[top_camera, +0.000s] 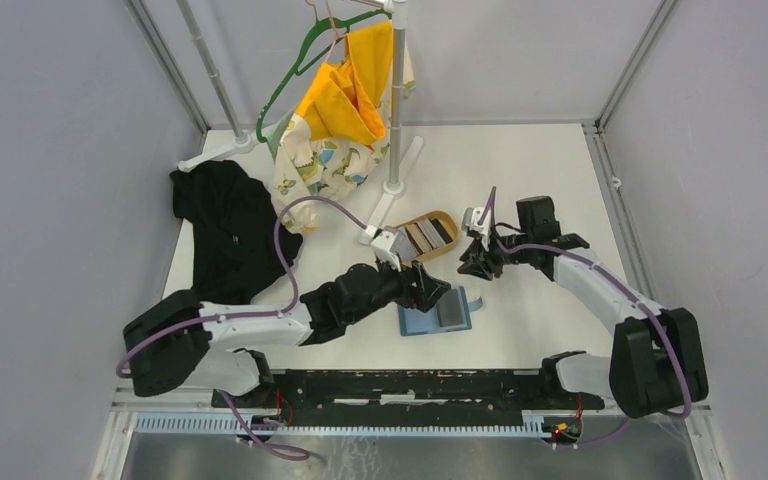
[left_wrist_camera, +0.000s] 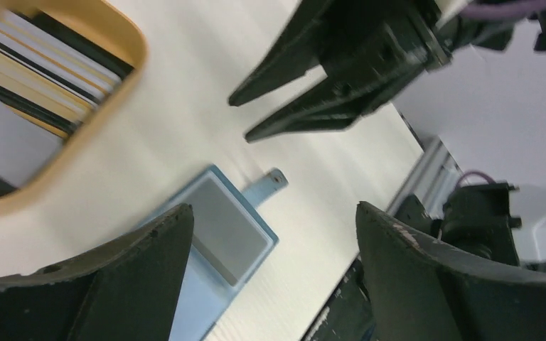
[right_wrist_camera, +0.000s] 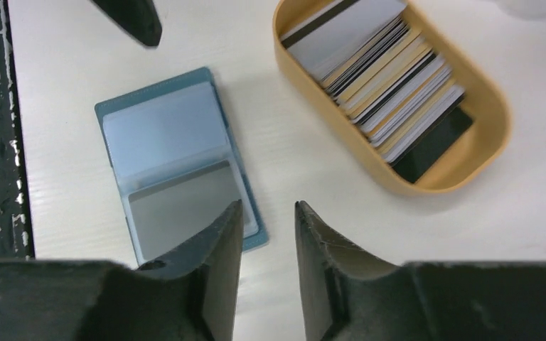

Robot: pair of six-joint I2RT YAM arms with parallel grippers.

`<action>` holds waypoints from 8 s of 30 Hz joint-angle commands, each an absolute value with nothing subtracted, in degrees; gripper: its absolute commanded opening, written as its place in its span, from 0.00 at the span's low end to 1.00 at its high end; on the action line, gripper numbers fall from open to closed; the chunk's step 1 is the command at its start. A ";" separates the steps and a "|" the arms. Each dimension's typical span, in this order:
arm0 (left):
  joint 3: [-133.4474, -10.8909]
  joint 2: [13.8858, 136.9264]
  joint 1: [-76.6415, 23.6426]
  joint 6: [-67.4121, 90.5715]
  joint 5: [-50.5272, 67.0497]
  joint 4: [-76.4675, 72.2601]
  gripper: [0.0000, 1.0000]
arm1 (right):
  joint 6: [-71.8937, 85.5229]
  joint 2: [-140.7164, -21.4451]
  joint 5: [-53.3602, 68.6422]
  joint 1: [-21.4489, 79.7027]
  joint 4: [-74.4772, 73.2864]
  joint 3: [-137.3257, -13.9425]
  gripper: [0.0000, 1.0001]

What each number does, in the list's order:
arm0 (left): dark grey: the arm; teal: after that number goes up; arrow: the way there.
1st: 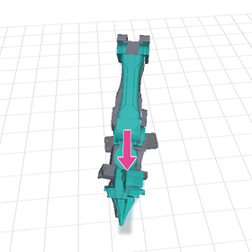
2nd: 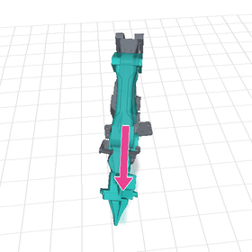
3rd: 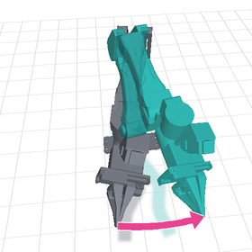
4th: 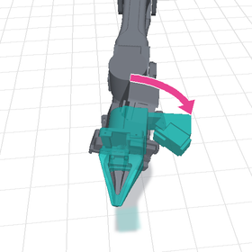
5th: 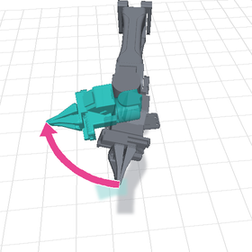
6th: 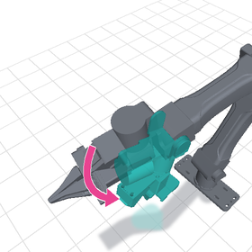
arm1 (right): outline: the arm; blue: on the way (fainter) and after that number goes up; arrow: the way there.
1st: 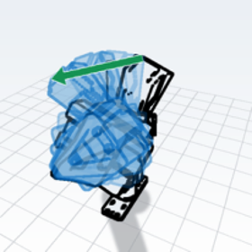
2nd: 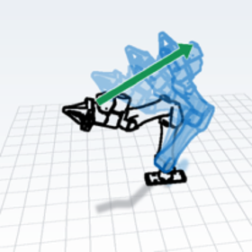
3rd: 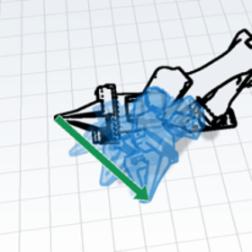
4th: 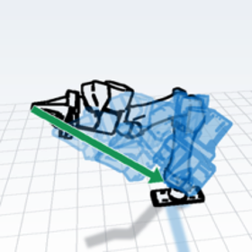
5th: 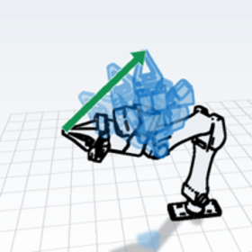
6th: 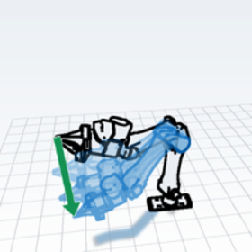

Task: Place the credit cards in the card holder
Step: Turn over the card slot in the card holder, then pick up the credit card from the storage box.

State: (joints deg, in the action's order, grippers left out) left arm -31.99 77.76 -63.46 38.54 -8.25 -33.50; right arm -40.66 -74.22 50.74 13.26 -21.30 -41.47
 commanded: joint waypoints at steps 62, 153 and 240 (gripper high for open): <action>-28.75 72.95 -52.16 25.66 -29.86 -31.54 0.92 | 2.93 -112.59 37.23 19.64 -14.21 -74.05 0.69; -32.62 77.39 -49.83 35.07 -25.05 -18.98 0.51 | 10.82 -113.82 57.21 22.31 -4.89 -67.92 0.41; -30.65 75.67 -49.81 34.89 -24.65 -21.34 0.47 | 4.43 -110.87 50.29 24.48 -8.62 -67.98 0.37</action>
State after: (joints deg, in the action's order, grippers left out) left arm -30.57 77.28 -50.11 33.82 -24.82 -18.17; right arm 5.13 -111.50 52.42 23.97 -8.32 -67.26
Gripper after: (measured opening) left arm 0.476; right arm 0.332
